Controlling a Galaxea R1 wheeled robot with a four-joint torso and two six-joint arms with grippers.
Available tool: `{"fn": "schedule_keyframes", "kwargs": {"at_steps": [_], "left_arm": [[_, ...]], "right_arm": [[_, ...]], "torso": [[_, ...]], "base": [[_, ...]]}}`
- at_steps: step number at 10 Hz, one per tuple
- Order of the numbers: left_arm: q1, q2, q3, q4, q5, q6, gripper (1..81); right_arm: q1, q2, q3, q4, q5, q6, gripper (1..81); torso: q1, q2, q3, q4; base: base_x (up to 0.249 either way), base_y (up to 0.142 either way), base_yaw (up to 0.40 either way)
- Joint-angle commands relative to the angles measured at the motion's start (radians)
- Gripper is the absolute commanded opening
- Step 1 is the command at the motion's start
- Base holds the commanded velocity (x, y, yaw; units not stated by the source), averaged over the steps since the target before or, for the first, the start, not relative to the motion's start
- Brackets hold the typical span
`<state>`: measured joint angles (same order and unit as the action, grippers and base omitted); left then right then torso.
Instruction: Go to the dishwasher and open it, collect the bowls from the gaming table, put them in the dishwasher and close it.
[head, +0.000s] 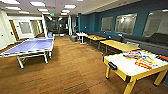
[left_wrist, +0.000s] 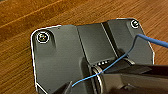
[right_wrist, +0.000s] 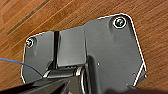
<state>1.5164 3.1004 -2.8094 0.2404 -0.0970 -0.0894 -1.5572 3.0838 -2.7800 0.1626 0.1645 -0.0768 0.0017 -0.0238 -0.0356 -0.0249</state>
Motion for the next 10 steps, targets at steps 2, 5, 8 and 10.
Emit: {"fn": "schedule_keyframes", "kwargs": {"at_steps": [2,5,8,10], "left_arm": [[-0.048,0.003,0.001,0.007,0.046,0.003,81.1],[-0.048,0.003,0.001,0.007,0.045,0.003,81.1],[-0.048,0.001,0.001,0.003,0.045,0.003,81.1],[-0.048,0.005,0.001,0.005,0.045,0.003,81.1]], "right_arm": [[0.044,0.006,0.001,0.0,-0.046,0.0,81.1],[0.045,0.005,0.001,0.0,-0.046,0.0,81.1],[0.047,0.006,0.001,0.0,-0.046,0.0,81.1],[0.045,0.005,-0.001,0.002,-0.046,0.0,81.1]], "torso": [[0.0,0.0,0.0,0.0],[0.0,0.0,0.0,0.0],[0.0,0.0,0.0,0.0],[0.0,0.0,0.0,0.0]], "base": [[0.0,0.0,-0.395],[0.0,0.0,-0.395],[0.0,0.0,-0.395],[0.0,0.0,-0.396]]}}
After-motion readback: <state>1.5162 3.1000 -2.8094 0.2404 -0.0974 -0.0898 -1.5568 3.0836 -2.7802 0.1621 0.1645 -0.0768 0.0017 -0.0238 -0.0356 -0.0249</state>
